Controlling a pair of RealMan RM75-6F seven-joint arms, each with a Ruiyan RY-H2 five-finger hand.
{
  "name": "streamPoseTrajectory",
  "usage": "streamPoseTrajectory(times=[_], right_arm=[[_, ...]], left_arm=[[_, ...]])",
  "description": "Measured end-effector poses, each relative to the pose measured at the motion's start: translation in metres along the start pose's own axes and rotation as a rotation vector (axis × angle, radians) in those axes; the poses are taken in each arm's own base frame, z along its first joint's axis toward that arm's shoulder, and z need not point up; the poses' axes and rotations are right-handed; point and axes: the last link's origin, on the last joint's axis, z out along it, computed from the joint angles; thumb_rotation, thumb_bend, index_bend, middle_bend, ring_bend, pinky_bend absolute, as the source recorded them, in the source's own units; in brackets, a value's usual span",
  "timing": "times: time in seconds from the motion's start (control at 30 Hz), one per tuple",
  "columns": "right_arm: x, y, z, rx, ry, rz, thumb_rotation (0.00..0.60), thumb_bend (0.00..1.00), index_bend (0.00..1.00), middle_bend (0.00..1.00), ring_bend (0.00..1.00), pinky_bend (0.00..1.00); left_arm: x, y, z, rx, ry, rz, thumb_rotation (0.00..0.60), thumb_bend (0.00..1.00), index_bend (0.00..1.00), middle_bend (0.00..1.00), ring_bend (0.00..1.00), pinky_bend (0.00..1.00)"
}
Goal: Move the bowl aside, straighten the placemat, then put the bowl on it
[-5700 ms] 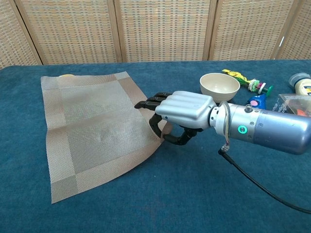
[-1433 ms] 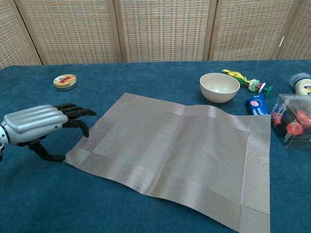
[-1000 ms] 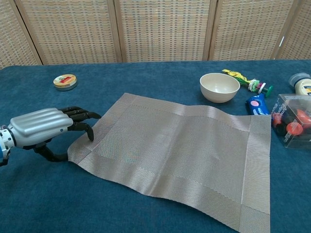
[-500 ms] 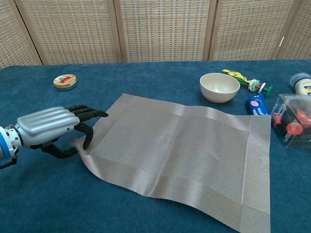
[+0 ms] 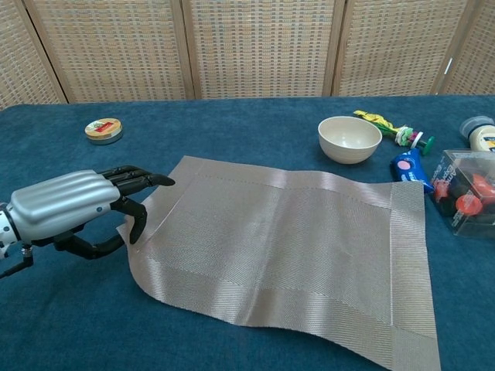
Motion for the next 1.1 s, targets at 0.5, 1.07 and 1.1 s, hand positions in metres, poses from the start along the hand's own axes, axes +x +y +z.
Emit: streamPoseTrajectory(times=[0.5,1.07,1.1], right_arm=[[0.002,-0.002,-0.002,0.008,0.008,-0.002,0.600,0.00,0.00,0.00,0.00,0.00],[0.002,-0.002,-0.002,0.007,0.009,-0.003,0.600,0.00,0.00,0.00,0.00,0.00],[0.002,-0.002,-0.002,0.008,0.009,-0.003,0.600,0.00,0.00,0.00,0.00,0.00]], left_arm=[[0.019,0.033,-0.049,-0.080,-0.069,0.014,0.600,0.59,0.80,0.00,0.00,0.00],[0.020,0.056,-0.068,-0.132,-0.147,0.005,0.600,0.59,0.80,0.00,0.00,0.00],[0.020,0.056,-0.068,-0.132,-0.149,0.006,0.600,0.59,0.80,0.00,0.00,0.00]])
